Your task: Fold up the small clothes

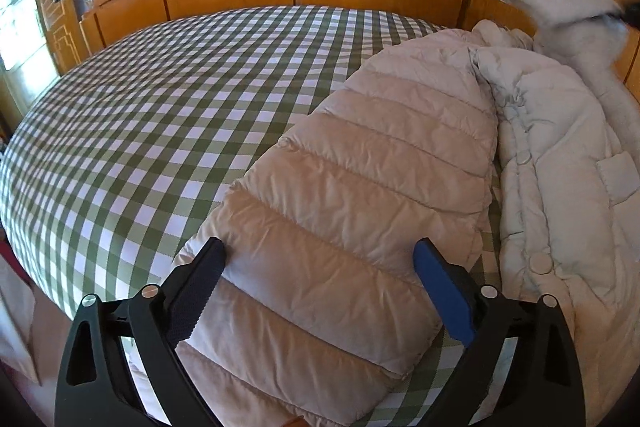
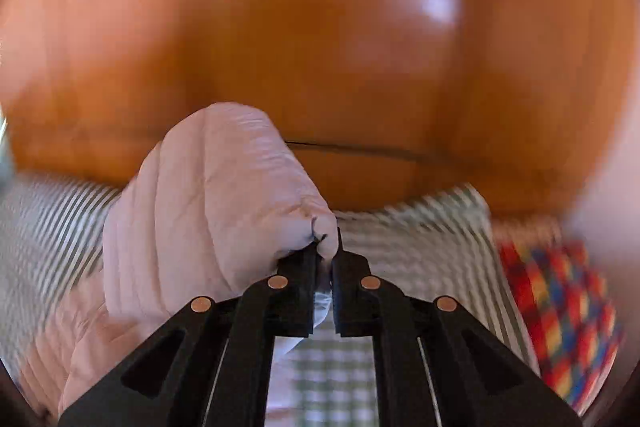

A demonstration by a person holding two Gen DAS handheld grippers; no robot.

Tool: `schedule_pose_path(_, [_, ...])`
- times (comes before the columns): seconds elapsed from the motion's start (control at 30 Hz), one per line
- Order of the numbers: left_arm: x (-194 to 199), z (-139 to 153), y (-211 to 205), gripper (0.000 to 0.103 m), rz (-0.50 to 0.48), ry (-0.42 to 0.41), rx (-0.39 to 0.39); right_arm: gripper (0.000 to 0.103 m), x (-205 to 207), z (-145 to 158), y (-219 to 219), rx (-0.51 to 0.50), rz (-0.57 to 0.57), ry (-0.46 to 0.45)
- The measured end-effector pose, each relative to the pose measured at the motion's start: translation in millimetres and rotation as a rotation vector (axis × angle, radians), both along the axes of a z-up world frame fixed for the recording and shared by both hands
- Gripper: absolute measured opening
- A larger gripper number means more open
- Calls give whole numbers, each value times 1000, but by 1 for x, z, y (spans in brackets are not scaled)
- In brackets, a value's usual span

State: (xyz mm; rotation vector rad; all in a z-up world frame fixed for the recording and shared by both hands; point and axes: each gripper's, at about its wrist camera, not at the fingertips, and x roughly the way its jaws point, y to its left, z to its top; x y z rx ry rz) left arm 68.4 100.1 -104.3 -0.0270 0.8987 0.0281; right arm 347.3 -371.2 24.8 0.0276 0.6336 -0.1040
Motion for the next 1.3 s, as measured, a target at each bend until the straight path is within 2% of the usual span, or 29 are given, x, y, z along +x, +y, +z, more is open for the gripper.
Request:
schedule_pose_path(0.1, [2, -2, -2, 94, 0, 12, 12, 5, -14, -23, -115, 189, -212, 37])
schedule_pose_path(0.17, [7, -7, -4, 94, -6, 30, 39, 6, -26, -40, -177, 239, -328, 63])
schedule_pose_path(0.23, [11, -9, -7, 84, -17, 38, 62, 7, -41, -62, -225, 298, -427, 94])
schedule_pose_path(0.3, [13, -7, -9, 76, -22, 34, 71, 19, -59, -82, -261, 387, -468, 105])
schedule_pose_path(0.33, [15, -7, -11, 72, -25, 36, 77, 51, -65, -91, -272, 417, -482, 108])
schedule_pose_path(0.37, [16, -7, -12, 71, -27, 38, 79, 91, -79, -97, -284, 462, -497, 109])
schedule_pose_path(0.4, [18, -8, -13, 66, -29, 39, 83, 100, -90, -105, -293, 515, -508, 98])
schedule_pose_path(0.43, [20, -7, -15, 58, -34, 38, 86, 99, -102, -109, -295, 545, -490, 82])
schedule_pose_path(0.47, [23, -6, -16, 54, -38, 36, 91, 99, -104, -115, -294, 549, -472, 90])
schedule_pose_path(0.53, [28, -6, -19, 41, -48, 29, 113, 99, -118, -119, -285, 555, -422, 129])
schedule_pose_path(0.63, [37, -6, -14, 25, -30, 15, 136, 100, -150, -129, -256, 601, -272, 188])
schedule_pose_path(0.73, [55, -3, 4, 19, 29, 9, 127, 100, -183, -156, -217, 694, -117, 277])
schedule_pose_path(0.8, [68, 0, 18, 19, 60, 13, 104, 100, -200, -173, -192, 708, -71, 322])
schedule_pose_path(0.87, [78, 1, 27, 19, 87, 13, 132, 100, -210, -196, -166, 737, -45, 366])
schedule_pose_path(0.93, [88, 3, 39, 21, 119, 25, 138, 101, -215, -210, -146, 654, -79, 352])
schedule_pose_path(1.0, [89, 9, 48, 23, 120, 41, 103, 101, -218, -213, -138, 616, -118, 320])
schedule_pose_path(1.03, [82, 17, 51, 26, 118, 17, 85, 101, -220, -213, -135, 602, -130, 317])
schedule_pose_path(1.07, [73, 24, 54, 28, 109, -1, 57, 101, -221, -213, -133, 588, -134, 320])
schedule_pose_path(1.13, [51, 37, 61, 42, 77, -26, -82, 101, -225, -213, -132, 598, -133, 318])
schedule_pose_path(1.17, [41, 41, 62, 45, 52, -37, -162, 101, -227, -212, -134, 611, -127, 317])
schedule_pose_path(1.2, [29, 45, 62, 52, 11, -48, -254, 101, -228, -211, -135, 622, -120, 316])
schedule_pose_path(1.23, [15, 48, 58, 55, -46, -59, -347, 101, -226, -212, -137, 628, -110, 316])
schedule_pose_path(1.27, [4, 49, 53, 57, -89, -63, -401, 101, -228, -210, -141, 630, -101, 317])
schedule_pose_path(1.3, [-8, 49, 44, 67, -148, -53, -472, 101, -231, -210, -140, 632, -90, 318])
